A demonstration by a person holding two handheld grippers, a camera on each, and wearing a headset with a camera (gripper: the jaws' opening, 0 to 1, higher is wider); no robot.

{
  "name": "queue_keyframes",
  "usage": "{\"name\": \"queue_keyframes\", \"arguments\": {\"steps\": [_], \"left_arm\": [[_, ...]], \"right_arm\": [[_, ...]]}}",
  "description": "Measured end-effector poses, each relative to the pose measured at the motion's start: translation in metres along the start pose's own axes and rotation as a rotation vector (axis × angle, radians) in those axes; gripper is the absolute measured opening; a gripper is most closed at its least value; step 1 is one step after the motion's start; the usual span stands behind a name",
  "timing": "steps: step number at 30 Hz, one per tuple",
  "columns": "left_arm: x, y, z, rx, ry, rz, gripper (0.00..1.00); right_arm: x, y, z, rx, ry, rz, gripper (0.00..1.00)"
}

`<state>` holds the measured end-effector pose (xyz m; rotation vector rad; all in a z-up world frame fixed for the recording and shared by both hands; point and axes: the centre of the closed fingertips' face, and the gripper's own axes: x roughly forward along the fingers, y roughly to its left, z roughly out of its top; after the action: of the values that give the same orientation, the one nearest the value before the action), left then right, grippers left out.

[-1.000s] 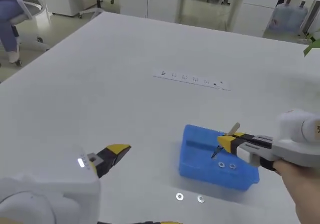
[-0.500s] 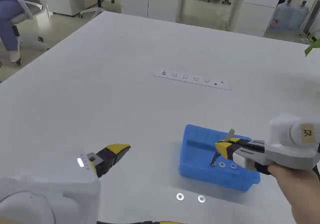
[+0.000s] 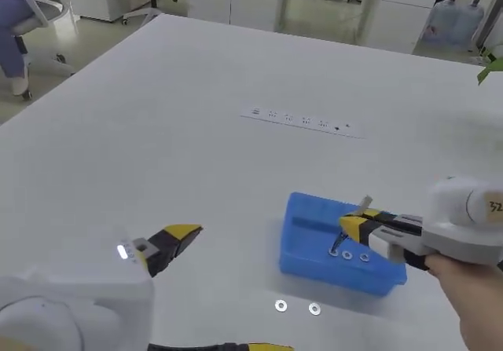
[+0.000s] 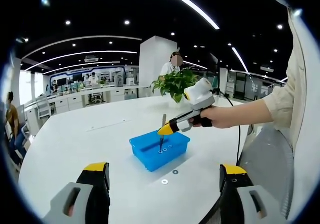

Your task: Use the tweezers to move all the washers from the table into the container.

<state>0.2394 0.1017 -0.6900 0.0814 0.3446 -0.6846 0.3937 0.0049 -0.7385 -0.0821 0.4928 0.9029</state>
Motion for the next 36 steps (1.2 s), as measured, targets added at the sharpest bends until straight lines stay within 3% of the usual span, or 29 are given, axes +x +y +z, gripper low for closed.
{"name": "queue_keyframes", "arguments": {"steps": [8,15,20,30,36], "left_arm": [[0.004,-0.002,0.001,0.007,0.0,-0.016,0.93],[0.005,-0.004,-0.002,0.006,0.007,-0.024,0.93],[0.006,-0.005,-0.001,0.009,0.007,-0.031,0.93],[0.005,-0.007,-0.002,0.011,0.011,-0.031,0.92],[0.004,-0.008,-0.002,0.011,0.014,-0.033,0.92]], "right_arm": [[-0.022,0.002,0.018,0.073,-0.109,0.019,0.02],[-0.036,0.025,0.023,0.103,-0.15,0.077,0.02],[-0.037,0.04,0.014,0.119,-0.131,0.122,0.02],[-0.029,0.066,-0.021,0.117,-0.027,0.189,0.02],[-0.022,0.066,-0.045,0.123,0.04,0.199,0.02]]}}
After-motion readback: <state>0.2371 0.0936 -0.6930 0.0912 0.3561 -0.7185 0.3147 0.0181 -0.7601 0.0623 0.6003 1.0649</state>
